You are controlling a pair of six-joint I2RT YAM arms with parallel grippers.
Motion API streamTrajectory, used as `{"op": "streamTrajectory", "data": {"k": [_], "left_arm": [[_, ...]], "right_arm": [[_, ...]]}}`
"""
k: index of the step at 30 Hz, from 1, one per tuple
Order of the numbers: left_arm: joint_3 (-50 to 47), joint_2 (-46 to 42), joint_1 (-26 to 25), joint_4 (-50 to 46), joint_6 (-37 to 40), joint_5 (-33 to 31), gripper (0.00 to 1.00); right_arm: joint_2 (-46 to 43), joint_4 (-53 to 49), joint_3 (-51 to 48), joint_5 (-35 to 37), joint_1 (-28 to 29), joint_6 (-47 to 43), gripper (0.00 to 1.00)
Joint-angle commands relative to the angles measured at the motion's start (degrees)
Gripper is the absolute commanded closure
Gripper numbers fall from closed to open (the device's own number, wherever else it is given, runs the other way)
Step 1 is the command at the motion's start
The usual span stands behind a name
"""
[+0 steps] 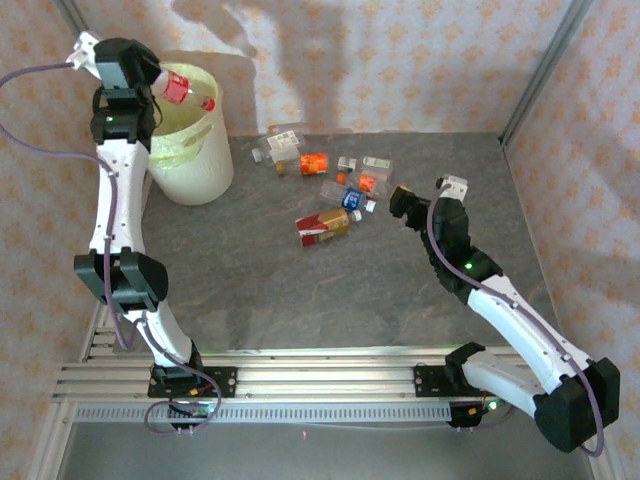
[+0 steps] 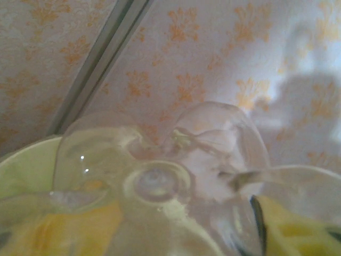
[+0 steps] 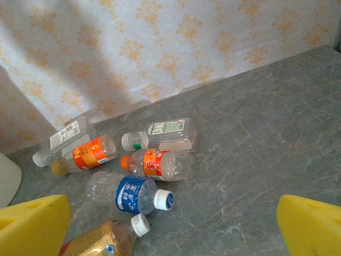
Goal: Put the plastic bottles in the bin
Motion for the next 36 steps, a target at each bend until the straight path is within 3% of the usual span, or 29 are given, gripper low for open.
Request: {"op": "streamTrajectory", "data": {"k": [1,8,12,17,23,28,31,34,36], "left_arm": [[2.39,2.31,3.8,3.12,-12.39,9.0,0.42],[8.11,8.73,4.39,2.65,-9.56,4.28,0.43],[11.29,11.35,2.57,3.85,-1.02,-4.77,0.44],[19.71,18.19,-0.31,1.62,9.28,-10.84,0.44],[32.68,28.77,-2.92,-2.39,18.08,-13.04,0.43],[33.13,32.72,-3.34,0.4,19.74,-13.1,0.41],[33.19,34.24,-3.59,0.84,19.95,-11.03,0.33],[33.27,34.83,-3.7,0.28,19.78,-9.18,0.14],[33.86,34.92,-3.69,-0.65,20.19,-7.33,0.07]], "right_arm": [[-0.72,-0.8,-0.65,1.61,-0.29,0.73,0.01],[-0.08,-0.59,-0.57,1.92,-0.42,0.12,0.01],[0.98,-0.33,-0.48,1.97,-0.4,0.1,0.01],[2.7,0.6,-0.48,2.17,-0.38,0.41,0.01],[5.2,0.84,0.49,2.21,-0.36,-0.27,0.01],[7.11,1.4,1.07,2.52,-0.51,-0.79,0.01],[8.21,1.77,1.43,2.13,-0.47,-0.62,0.01],[9.09,1.81,1.9,1.41,-0.46,-0.34,0.01],[9.29,1.8,2.13,0.86,-0.42,-0.32,0.01]]}}
